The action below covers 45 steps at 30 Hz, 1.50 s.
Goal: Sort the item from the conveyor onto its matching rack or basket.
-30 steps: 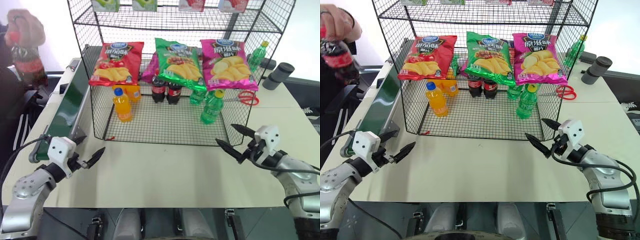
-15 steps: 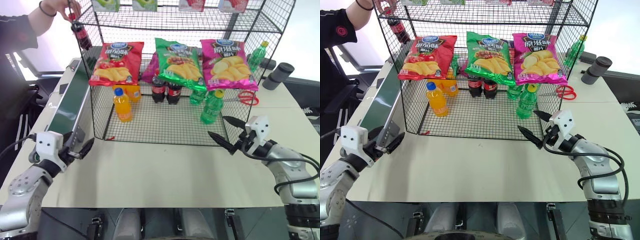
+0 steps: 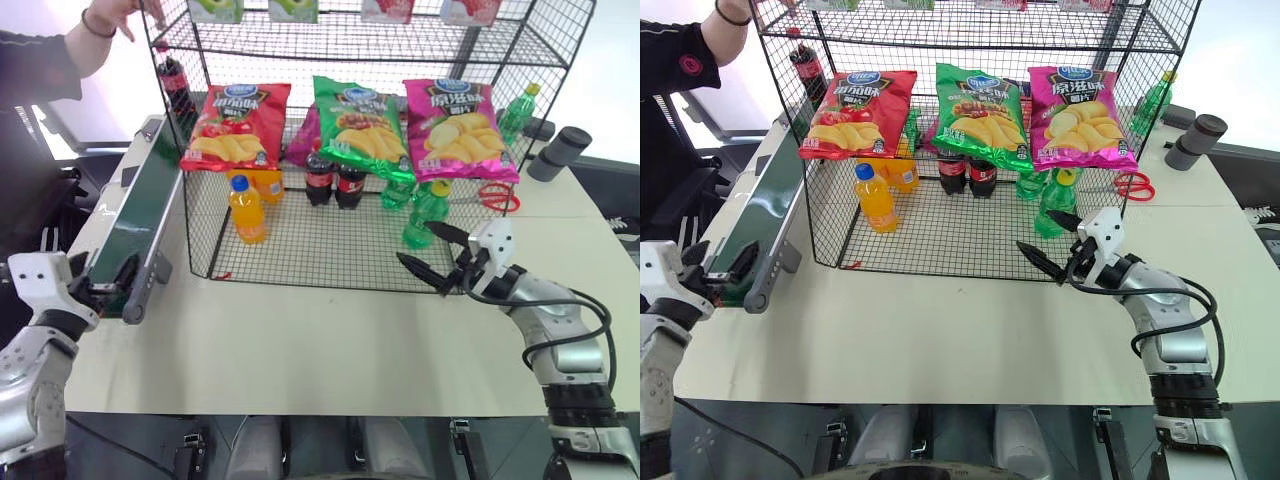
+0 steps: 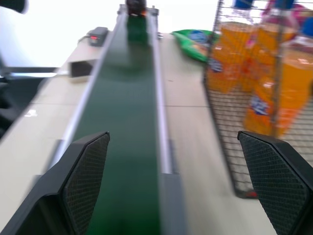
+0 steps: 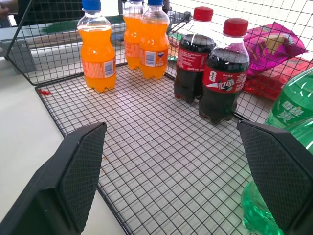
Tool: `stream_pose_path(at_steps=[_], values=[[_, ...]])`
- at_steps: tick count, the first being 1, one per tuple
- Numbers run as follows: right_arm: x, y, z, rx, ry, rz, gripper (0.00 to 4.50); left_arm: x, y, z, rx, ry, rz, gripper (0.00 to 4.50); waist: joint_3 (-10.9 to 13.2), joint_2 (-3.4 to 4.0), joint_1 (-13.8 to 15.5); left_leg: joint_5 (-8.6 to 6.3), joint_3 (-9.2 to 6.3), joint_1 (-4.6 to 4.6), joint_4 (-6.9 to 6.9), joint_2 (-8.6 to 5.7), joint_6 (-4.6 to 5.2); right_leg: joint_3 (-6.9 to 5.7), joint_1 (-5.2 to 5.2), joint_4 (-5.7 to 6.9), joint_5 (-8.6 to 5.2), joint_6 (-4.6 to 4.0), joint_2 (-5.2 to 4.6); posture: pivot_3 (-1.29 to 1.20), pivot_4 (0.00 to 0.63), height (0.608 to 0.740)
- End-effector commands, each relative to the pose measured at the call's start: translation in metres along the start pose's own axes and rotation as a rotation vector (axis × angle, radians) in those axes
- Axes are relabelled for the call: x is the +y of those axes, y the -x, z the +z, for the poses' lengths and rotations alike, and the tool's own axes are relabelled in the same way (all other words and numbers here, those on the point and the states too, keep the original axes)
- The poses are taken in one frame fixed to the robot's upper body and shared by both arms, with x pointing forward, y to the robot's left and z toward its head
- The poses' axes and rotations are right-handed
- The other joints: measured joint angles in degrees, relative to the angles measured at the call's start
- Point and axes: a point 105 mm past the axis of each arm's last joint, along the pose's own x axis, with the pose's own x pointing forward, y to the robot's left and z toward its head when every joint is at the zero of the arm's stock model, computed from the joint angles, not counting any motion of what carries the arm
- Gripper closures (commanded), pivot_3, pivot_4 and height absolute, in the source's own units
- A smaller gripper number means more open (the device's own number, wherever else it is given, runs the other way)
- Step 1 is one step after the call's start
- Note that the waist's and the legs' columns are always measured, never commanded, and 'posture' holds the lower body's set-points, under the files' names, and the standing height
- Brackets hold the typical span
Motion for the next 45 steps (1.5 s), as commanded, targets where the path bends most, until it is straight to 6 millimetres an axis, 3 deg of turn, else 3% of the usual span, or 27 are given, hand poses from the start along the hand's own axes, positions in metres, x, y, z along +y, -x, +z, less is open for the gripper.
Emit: stream_pose_path(at_steps=[1, 5, 8, 13, 19, 26, 32, 45], values=[[0.007, -0.002, 0.011, -0.034, 0.023, 0.0, 0.06, 0.0, -0.01, 0.003, -0.033, -0.044, 0.031, 0.0, 0.0, 0.0, 0.0, 0.0, 0.0, 0.0, 0.0, 0.0, 0.0, 0.0, 0.0, 0.0, 0.0, 0.0, 0.0, 0.0, 0.15, 0.74], [0.011, -0.004, 0.005, 0.032, 0.065, -0.056, 0.06, -0.003, -0.022, 0.003, -0.049, -0.055, 0.051, 0.0, 0.0, -0.01, 0.0, 0.0, 0.0, -0.01, 0.0, 0.0, 0.0, 0.0, -0.02, -0.01, 0.01, 0.01, -0.02, 0.0, 0.15, 0.74], [0.022, -0.006, 0.009, 0.022, 0.027, -0.018, 0.06, -0.002, -0.027, 0.003, -0.057, -0.082, 0.071, 0.0, 0.0, -0.02, -0.1, 0.0, 0.0, -0.01, 0.0, 0.01, 0.0, 0.0, -0.02, 0.03, 0.01, 0.01, -0.03, 0.0, 0.15, 0.74], [0.023, -0.006, 0.013, -0.004, 0.039, -0.076, 0.06, 0.006, -0.031, -0.001, -0.061, -0.114, 0.119, 0.0, 0.0, -0.02, -0.1, 0.0, -0.01, 0.0, -0.01, 0.02, 0.0, 0.0, -0.04, 0.05, 0.01, 0.01, -0.03, 0.0, 0.15, 0.74], [0.061, -0.003, 0.019, -0.055, -0.083, 0.133, 0.06, 0.011, -0.033, 0.0, -0.099, -0.1, 0.117, 0.0, 0.0, -0.05, 0.0, 0.0, -0.01, -0.03, -0.01, 0.0, 0.0, -0.01, -0.02, 0.01, 0.01, 0.02, -0.08, 0.0, 0.15, 0.74], [0.09, -0.011, 0.029, -0.108, -0.123, 0.222, 0.06, 0.001, -0.043, -0.005, -0.109, -0.116, 0.078, 0.0, 0.0, -0.07, -0.1, 0.0, -0.03, 0.0, 0.0, 0.01, 0.0, -0.02, -0.02, 0.05, 0.01, 0.02, -0.08, 0.0, 0.15, 0.74], [0.103, -0.016, 0.029, -0.11, -0.126, 0.252, 0.06, 0.002, -0.046, -0.005, -0.128, -0.073, 0.097, 0.0, 0.0, -0.08, 0.0, 0.0, -0.03, -0.01, -0.01, 0.01, 0.0, -0.02, -0.03, 0.03, 0.01, 0.02, -0.09, 0.0, 0.15, 0.74], [0.109, -0.022, 0.022, -0.118, -0.141, 0.261, 0.06, 0.01, -0.045, -0.013, -0.139, -0.003, 0.148, 0.0, -0.1, -0.12, -0.1, 0.0, -0.04, -0.02, 0.0, 0.01, 0.0, -0.04, -0.02, 0.03, 0.01, 0.03, -0.08, 0.0, 0.15, 0.74]])
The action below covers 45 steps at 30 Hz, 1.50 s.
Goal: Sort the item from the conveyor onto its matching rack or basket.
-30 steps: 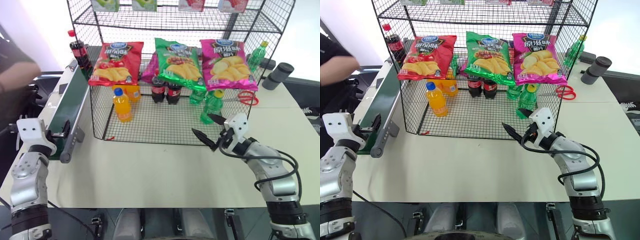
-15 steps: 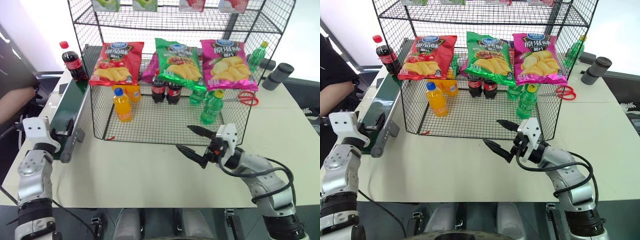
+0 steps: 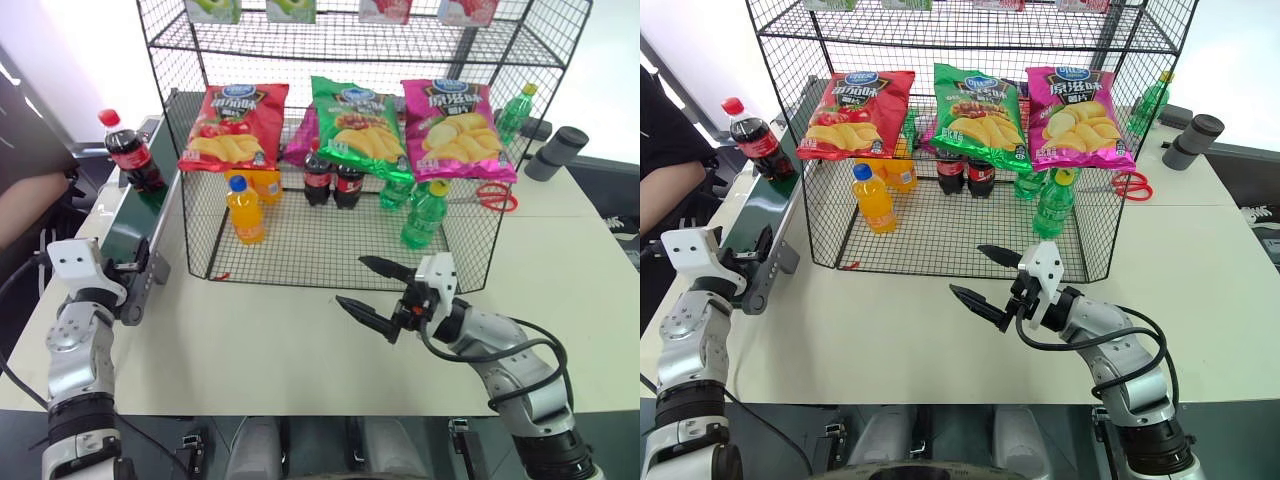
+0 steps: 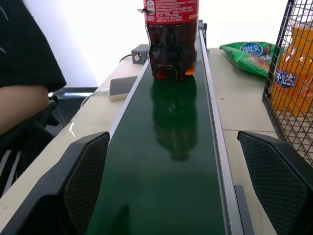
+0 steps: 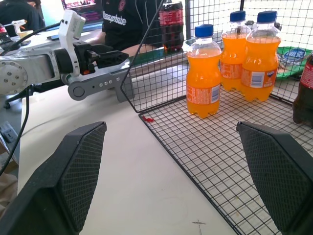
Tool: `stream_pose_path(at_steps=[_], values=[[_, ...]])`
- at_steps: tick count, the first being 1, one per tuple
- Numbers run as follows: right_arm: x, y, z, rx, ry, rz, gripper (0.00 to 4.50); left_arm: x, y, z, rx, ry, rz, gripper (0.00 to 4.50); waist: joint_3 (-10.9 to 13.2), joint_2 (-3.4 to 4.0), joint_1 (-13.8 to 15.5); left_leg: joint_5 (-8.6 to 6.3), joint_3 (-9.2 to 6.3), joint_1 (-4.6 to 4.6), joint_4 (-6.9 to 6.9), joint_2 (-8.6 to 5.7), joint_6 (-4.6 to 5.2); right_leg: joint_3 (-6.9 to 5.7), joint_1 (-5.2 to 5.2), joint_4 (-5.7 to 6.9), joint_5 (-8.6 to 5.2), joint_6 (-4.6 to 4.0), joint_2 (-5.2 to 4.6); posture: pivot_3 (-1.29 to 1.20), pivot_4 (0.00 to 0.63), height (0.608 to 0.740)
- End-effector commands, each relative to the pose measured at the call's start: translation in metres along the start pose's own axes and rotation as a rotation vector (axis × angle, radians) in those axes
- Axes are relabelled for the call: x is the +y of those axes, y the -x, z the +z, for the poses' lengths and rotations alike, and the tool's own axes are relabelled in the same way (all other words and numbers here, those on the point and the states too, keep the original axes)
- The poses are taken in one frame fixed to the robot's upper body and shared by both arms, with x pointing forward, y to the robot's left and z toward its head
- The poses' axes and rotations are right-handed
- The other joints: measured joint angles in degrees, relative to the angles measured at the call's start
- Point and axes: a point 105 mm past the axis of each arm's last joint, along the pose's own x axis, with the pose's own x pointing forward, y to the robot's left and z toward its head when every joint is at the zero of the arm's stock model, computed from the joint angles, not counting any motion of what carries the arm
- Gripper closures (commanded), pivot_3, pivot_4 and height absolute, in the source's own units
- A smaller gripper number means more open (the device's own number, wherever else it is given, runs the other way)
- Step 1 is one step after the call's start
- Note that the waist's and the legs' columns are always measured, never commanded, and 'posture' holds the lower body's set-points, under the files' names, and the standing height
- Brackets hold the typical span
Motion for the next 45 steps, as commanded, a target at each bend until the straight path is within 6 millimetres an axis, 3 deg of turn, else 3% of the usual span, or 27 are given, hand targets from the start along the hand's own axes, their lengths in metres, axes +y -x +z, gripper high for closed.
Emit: stream_pose_path(at_steps=[1, 27, 28, 30, 32, 36, 39, 42, 45], values=[[0.004, -0.002, 0.006, -0.032, 0.018, 0.011, 0.06, 0.009, -0.001, 0.013, -0.054, 0.007, 0.033, 0.0, 0.0, 0.0, 0.0, 0.0, 0.0, 0.0, 0.0, 0.0, 0.0, 0.0, 0.0, 0.0, 0.0, 0.0, 0.0, 0.0, 0.15, 0.74], [0.017, -0.008, 0.005, -0.041, 0.0, 0.055, 0.06, 0.023, 0.003, 0.012, -0.096, 0.017, 0.083, 0.0, 0.0, -0.03, 0.0, 0.0, -0.01, 0.0, 0.0, 0.0, 0.0, -0.02, 0.0, 0.0, 0.0, 0.0, 0.0, 0.0, 0.15, 0.74], [0.017, -0.008, 0.005, -0.041, -0.001, 0.056, 0.0, 0.023, 0.004, 0.012, -0.097, 0.018, 0.083, 0.57, 0.0, -0.03, 0.0, 0.0, -0.01, 0.0, 0.0, 0.0, 0.0, -0.02, 0.0, 0.0, 0.0, 0.0, 0.0, 0.0, 0.15, 0.74], [0.017, -0.009, 0.005, -0.041, -0.001, 0.057, 0.0, 0.023, 0.004, 0.012, -0.096, 0.017, 0.079, 1.29, 0.0, -0.03, 0.0, 0.0, -0.02, 0.0, 0.0, 0.0, 0.0, -0.03, 0.0, 0.0, 0.0, 0.0, 0.0, 0.0, 0.15, 0.74], [0.017, -0.01, 0.005, -0.041, -0.001, 0.057, 0.0, 0.023, 0.003, 0.012, -0.093, 0.013, 0.073, 1.52, 0.0, -0.03, 0.0, 0.0, -0.02, 0.0, 0.0, 0.0, 0.0, -0.03, 0.0, 0.01, 0.0, 0.0, 0.0, 0.0, 0.15, 0.74], [0.017, -0.01, 0.006, -0.04, 0.002, 0.055, 0.0, 0.019, 0.003, 0.027, -0.134, 0.013, 0.02, 1.52, 0.0, -0.09, 0.1, 0.0, -0.03, 0.0, 0.0, 0.0, 0.0, -0.05, 0.01, 0.01, 0.0, 0.0, -0.01, 0.0, 0.15, 0.74], [0.014, -0.01, 0.007, -0.041, 0.009, 0.049, 0.0, 0.013, 0.004, 0.056, -0.19, -0.025, -0.067, 1.52, 0.0, -0.27, 0.0, 0.0, -0.05, -0.04, 0.0, 0.01, 0.0, -0.05, -0.02, -0.02, 0.0, 0.0, -0.01, 0.0, 0.15, 0.74], [0.013, -0.013, 0.011, -0.037, 0.019, 0.055, 0.0, -0.011, 0.012, 0.09, -0.231, -0.057, -0.279, 1.52, 0.1, -0.48, -0.2, 0.0, -0.09, -0.08, -0.01, 0.04, -0.01, -0.06, -0.07, -0.01, 0.0, -0.01, -0.01, 0.0, 0.15, 0.74], [0.013, -0.015, 0.014, -0.04, 0.023, 0.075, 0.0, -0.048, 0.027, 0.097, -0.194, -0.107, -0.531, 1.52, 0.1, -0.45, -0.2, -0.01, -0.09, -0.08, -0.04, 0.03, -0.03, -0.04, -0.06, -0.07, -0.02, -0.05, -0.11, 0.0, 0.15, 0.74]])
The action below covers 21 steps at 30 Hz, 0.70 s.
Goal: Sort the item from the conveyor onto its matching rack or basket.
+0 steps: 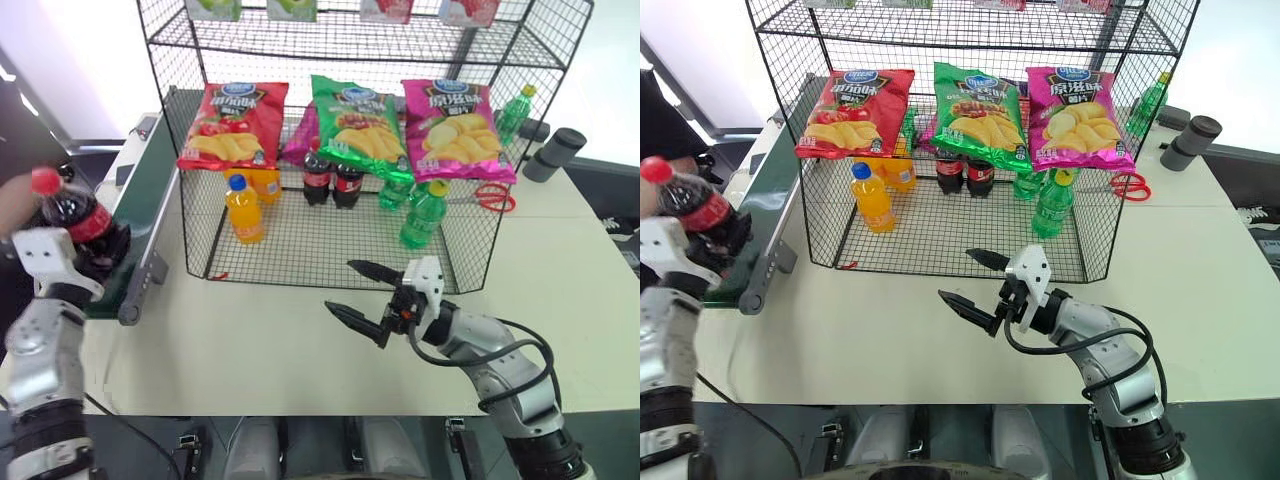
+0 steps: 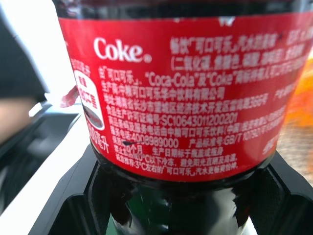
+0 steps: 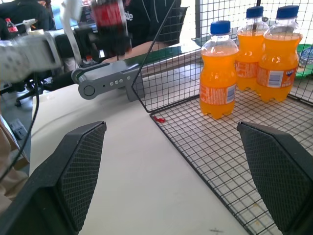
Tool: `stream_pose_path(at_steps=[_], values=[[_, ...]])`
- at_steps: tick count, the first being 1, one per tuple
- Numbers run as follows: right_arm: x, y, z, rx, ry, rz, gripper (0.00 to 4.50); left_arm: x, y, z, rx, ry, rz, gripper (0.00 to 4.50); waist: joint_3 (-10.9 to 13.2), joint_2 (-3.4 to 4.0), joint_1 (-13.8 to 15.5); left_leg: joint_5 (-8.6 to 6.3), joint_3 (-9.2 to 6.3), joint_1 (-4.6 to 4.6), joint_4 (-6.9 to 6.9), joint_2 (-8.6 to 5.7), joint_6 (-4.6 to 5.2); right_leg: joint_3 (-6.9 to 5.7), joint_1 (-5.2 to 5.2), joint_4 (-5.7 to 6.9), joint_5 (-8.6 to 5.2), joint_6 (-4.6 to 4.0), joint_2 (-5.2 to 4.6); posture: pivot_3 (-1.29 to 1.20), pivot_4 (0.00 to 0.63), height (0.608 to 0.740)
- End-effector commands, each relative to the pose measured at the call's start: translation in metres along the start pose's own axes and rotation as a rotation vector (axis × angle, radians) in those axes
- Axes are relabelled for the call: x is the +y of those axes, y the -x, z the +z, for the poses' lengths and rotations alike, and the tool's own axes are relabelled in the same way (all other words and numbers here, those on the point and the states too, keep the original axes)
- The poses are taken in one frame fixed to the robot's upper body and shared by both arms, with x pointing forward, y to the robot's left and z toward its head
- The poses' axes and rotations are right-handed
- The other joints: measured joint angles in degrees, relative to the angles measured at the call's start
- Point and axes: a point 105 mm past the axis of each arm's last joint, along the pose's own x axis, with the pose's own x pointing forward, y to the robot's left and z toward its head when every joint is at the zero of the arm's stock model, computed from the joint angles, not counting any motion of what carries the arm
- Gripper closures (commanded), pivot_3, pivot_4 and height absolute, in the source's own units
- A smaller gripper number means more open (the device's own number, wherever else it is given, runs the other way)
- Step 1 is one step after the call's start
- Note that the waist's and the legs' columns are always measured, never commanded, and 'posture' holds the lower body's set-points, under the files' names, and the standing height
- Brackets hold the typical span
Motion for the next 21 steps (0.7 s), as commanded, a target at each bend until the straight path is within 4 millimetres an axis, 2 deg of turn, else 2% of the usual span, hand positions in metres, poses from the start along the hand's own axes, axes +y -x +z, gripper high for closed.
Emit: stream_pose_path(at_steps=[1, 6, 12, 17, 21], values=[[0.005, -0.003, 0.017, -0.046, 0.038, 0.044, 0.0, -0.052, 0.0, 0.032, -0.04, -0.049, -0.322, 1.52, 0.0, 0.06, 0.1, 0.0, 0.0, 0.0, -0.02, -0.02, 0.0, -0.01, 0.0, -0.02, -0.01, -0.01, -0.05, 0.0, 0.15, 0.74], [0.005, -0.007, 0.024, -0.061, 0.045, 0.072, 0.0, -0.113, 0.009, 0.027, 0.042, -0.011, -0.618, 1.52, 0.0, 0.13, 0.0, -0.01, 0.01, 0.0, -0.06, -0.06, -0.01, 0.01, 0.02, -0.1, -0.11, -0.22, -0.14, 0.0, 0.15, 0.74], [0.006, -0.017, 0.031, -0.081, 0.053, 0.086, 0.0, -0.195, 0.0, 0.006, 0.044, 0.042, -0.905, 1.52, 0.0, 0.2, 0.3, 0.0, 0.02, -0.02, -0.07, -0.08, 0.0, 0.0, -0.02, -0.06, -0.11, -0.21, -0.13, 0.0, 0.15, 0.74], [0.005, -0.023, 0.034, -0.093, 0.047, 0.066, 0.0, -0.239, -0.004, 0.005, 0.006, 0.059, -1.086, 1.52, 0.0, 0.21, 0.2, 0.01, 0.07, -0.07, -0.05, -0.08, 0.02, 0.04, -0.08, -0.07, 0.0, -0.01, 0.02, 0.0, 0.15, 0.74], [0.006, -0.022, 0.035, -0.096, 0.044, 0.051, 0.0, -0.26, -0.005, 0.005, -0.022, 0.048, -1.186, 1.52, 0.0, 0.21, 0.2, 0.02, 0.08, -0.05, -0.02, -0.05, 0.03, 0.04, -0.07, -0.01, 0.01, 0.01, 0.19, 0.0, 0.15, 0.74]])
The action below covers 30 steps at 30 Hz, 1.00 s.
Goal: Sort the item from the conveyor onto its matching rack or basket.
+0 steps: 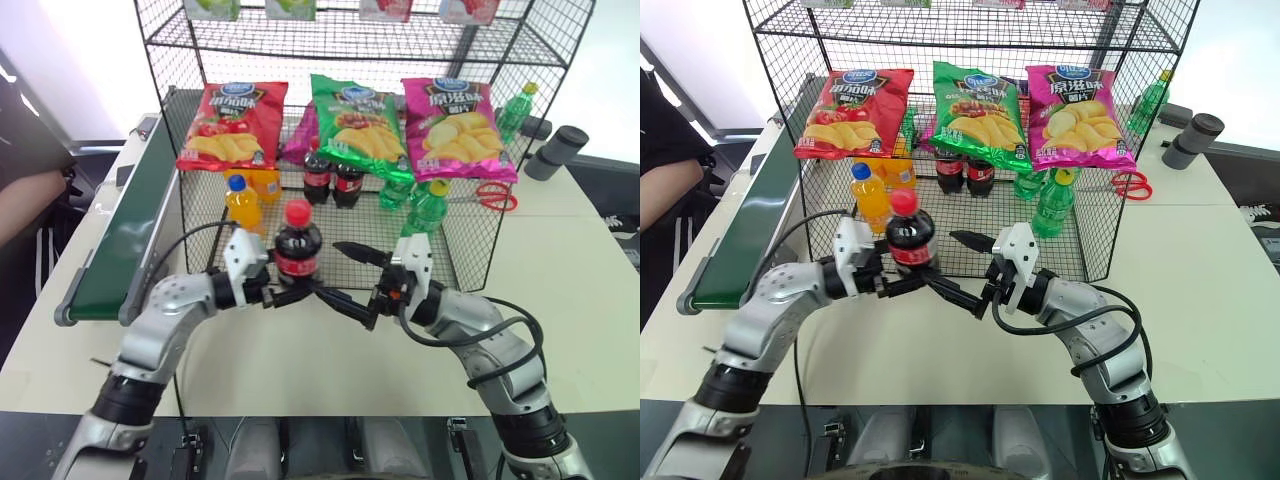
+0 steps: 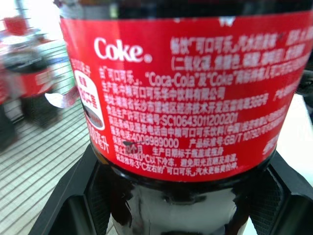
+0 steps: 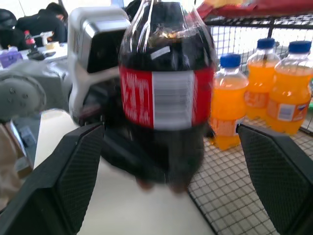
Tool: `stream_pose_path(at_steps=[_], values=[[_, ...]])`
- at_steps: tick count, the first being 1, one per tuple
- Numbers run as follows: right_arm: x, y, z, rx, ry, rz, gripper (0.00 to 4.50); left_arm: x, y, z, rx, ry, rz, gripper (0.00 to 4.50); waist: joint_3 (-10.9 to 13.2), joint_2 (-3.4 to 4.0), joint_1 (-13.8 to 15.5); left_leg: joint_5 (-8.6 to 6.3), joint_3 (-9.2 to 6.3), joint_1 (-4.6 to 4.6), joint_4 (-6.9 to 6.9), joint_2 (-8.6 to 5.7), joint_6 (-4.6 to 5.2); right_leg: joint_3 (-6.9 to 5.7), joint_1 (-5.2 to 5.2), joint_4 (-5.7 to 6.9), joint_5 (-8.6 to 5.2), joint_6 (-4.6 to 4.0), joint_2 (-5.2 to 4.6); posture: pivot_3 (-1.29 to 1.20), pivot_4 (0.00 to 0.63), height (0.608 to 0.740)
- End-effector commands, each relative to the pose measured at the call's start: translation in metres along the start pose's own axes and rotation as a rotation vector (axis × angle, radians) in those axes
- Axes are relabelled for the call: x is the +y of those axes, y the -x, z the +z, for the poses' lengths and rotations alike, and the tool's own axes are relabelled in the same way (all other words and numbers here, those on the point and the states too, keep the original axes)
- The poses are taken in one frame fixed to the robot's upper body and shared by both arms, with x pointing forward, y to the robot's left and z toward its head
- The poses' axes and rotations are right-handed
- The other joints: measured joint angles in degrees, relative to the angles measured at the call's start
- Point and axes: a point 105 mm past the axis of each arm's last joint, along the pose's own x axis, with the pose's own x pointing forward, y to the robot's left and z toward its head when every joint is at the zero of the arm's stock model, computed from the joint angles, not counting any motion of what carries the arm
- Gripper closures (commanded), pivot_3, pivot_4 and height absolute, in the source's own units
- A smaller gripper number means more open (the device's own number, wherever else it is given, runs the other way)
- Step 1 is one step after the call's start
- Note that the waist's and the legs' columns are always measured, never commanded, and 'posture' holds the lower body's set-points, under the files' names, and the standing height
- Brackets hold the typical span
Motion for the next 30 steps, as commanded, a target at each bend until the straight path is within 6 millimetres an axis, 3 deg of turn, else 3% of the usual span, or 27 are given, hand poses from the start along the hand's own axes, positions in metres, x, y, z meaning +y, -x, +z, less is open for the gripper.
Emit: stream_pose_path(at_steps=[1, 10, 15, 17, 19, 20, 23, 30], values=[[0.007, -0.002, 0.014, -0.043, 0.037, 0.01, 0.0, -0.006, -0.012, 0.015, -0.053, -0.073, -0.078, 1.52, 0.0, 0.0, 0.0, 0.0, 0.0, -0.01, 0.03, 0.0, 0.0, 0.0, 0.0, 0.0, 0.0, 0.01, 0.04, 0.0, 0.15, 0.74], [0.01, 0.001, 0.013, -0.041, 0.018, -0.011, 0.0, -0.01, -0.024, 0.016, -0.054, -0.096, -0.145, 1.52, 0.0, 0.0, 0.1, 0.0, -0.02, -0.01, 0.09, 0.01, 0.01, -0.01, 0.01, 0.03, 0.0, 0.03, 0.27, 0.0, 0.15, 0.74], [0.012, 0.001, 0.013, -0.045, -0.005, 0.004, 1.56, -0.013, -0.027, 0.017, -0.055, -0.103, -0.161, 1.52, 0.0, 0.0, 0.1, 0.0, -0.02, -0.01, 0.09, 0.01, 0.01, 0.0, 0.02, 0.03, 0.0, 0.03, 0.27, 0.0, 0.15, 0.74], [0.011, 0.0, 0.013, -0.046, 0.0, 0.002, 1.57, -0.014, -0.027, 0.016, -0.046, -0.081, -0.175, 1.52, 0.0, 0.0, 0.1, 0.0, -0.02, -0.01, 0.09, 0.02, 0.01, -0.01, 0.01, 0.04, 0.0, 0.03, 0.28, 0.0, 0.15, 0.74], [0.009, 0.0, 0.013, -0.044, 0.008, -0.003, 1.57, -0.015, -0.025, 0.014, -0.04, -0.064, -0.176, 0.51, 0.0, 0.0, 0.1, 0.0, -0.03, -0.01, 0.09, 0.02, 0.01, -0.01, 0.02, 0.04, 0.0, 0.03, 0.28, 0.0, 0.15, 0.74], [0.008, 0.0, 0.013, -0.044, 0.011, -0.005, 1.57, -0.015, -0.024, 0.013, -0.035, -0.057, -0.172, 0.25, 0.0, 0.0, 0.1, 0.0, -0.03, -0.01, 0.09, 0.02, 0.01, -0.01, 0.02, 0.04, 0.0, 0.03, 0.29, 0.0, 0.15, 0.74], [0.002, 0.0, 0.013, -0.05, 0.023, -0.031, 1.57, -0.009, -0.018, 0.006, -0.007, -0.072, -0.116, 0.09, 0.0, 0.0, 0.1, 0.0, -0.03, -0.01, 0.1, 0.02, 0.01, -0.01, 0.02, 0.04, 0.0, 0.04, 0.29, 0.0, 0.15, 0.74], [-0.034, 0.002, 0.009, -0.065, 0.082, -0.225, 1.57, 0.018, 0.025, -0.015, -0.008, 0.046, 0.166, 0.09, 0.0, 0.01, 0.0, 0.0, -0.04, 0.03, 0.09, 0.06, 0.01, 0.05, 0.0, 0.1, 0.0, 0.03, 0.29, 0.0, 0.15, 0.74]])
